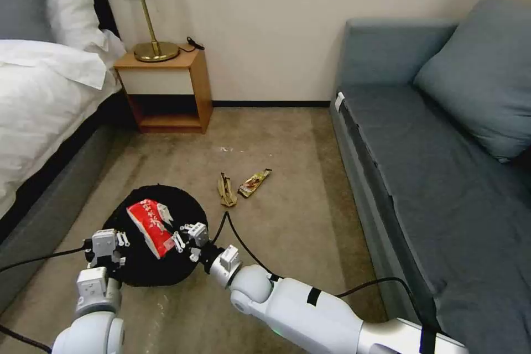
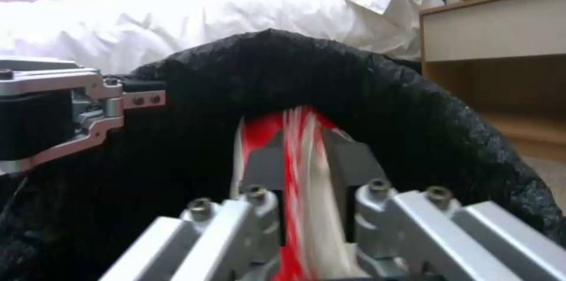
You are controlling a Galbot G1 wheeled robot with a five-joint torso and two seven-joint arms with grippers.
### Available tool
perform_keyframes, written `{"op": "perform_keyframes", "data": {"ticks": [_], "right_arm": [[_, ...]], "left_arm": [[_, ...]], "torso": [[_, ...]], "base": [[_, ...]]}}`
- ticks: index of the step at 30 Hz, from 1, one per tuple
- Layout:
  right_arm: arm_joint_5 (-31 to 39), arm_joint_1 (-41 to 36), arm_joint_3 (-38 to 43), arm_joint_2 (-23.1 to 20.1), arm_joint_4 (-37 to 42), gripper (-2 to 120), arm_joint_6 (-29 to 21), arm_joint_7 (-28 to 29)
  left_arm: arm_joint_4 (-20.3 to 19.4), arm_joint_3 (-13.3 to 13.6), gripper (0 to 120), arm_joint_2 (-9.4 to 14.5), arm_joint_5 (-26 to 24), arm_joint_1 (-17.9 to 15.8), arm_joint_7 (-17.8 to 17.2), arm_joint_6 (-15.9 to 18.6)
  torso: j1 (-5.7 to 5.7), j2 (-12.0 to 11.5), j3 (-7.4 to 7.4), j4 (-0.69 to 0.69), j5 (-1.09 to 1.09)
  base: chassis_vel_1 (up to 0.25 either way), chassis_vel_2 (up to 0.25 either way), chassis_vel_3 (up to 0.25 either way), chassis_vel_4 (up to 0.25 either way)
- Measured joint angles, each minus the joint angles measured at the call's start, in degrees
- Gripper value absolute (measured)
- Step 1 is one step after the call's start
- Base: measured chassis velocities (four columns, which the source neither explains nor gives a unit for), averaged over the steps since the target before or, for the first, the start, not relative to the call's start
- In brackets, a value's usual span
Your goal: Pick up the trash bin, then pick up the garbage on the floor and place it into the trash bin.
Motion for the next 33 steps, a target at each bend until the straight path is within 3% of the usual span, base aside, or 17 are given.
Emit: {"op": "perform_keyframes", "data": {"ticks": [8, 10, 14, 18, 21, 23, 28, 31, 33], "right_arm": [[-0.17, -1.17, 2.61, -0.6, 2.64, 56, -1.2, 0.59], [-0.31, -1.28, 3.46, -1.05, 3.44, 59, -1.28, 0.61], [-1.59, -2.14, 7.08, -3.81, 6.98, 73, -1.45, 1.68], [-9.68, -6.91, 14.32, -9.8, 14.97, 89, -1.98, 11.73], [-12.24, -10.76, 18.4, -12.97, 18.9, 98, -2.52, 12.67], [-13.58, -15.85, 23.11, -16.42, 23.29, 99, -2.99, 9.9], [-16.28, -23.89, 29.35, -19.11, 29.15, 100, -2.95, 7.34], [-26.92, -32.59, 36.95, -17.45, 33.14, 100, -1.31, 13.04], [-28.79, -34.62, 38.77, -16.88, 34.02, 100, -1.15, 13.6]], "left_arm": [[-0.27, -0.21, 7, 0.04, -0.14, 0.29, 0.02, -0.57], [-0.27, -0.22, 7, 0.04, -0.14, 0.35, 0.02, -0.58], [-0.27, -0.27, 7, 0.12, -0.15, 0.39, 0.02, -0.6], [-0.27, -0.3, 7, 0.42, -0.18, 0.29, 0.03, -0.6], [-0.27, -0.38, 7, 0.74, -0.31, 0.26, 0.02, -0.6], [-0.23, -0.49, 7, 1.13, -0.78, 0.21, 0.02, -0.6], [0.27, -0.71, 7, 1.76, -1.77, -0.11, 0.01, -0.61], [0.39, -1.03, 7, 2.36, -2.71, -0.17, -0.02, -0.61], [0.39, -1.09, 7, 2.52, -2.87, -0.12, -0.02, -0.61]], "torso": [[0.0, 0.0, 0.0, 0.0, 0.01], [0.0, 0.0, 0.0, 0.0, 0.01], [0.0, 0.0, 0.0, 0.01, 0.01], [0.0, 0.0, 0.0, 0.0, 0.03], [0.0, 0.0, 0.0, 0.0, 0.03], [0.0, 0.0, 0.0, -0.03, 0.02], [0.0, 0.0, 0.0, -0.02, 0.02], [0.0, 0.01, -0.01, 0.0, 0.02], [0.0, 0.01, -0.01, 0.0, 0.02]], "base": [[0.0, 0.0, 0.0, 0.0], [0.0, 0.0, 0.0, 0.0], [0.0, 0.0, 0.0, 0.0], [0.0, 0.0, 0.0, 0.0], [0.0, 0.0, 0.0, 0.0], [0.0, 0.0, 0.0, 0.0], [0.0, 0.0, 0.0, 0.0], [0.0, 0.0, 0.0, 0.0], [0.0, 0.0, 0.0, 0.0]]}}
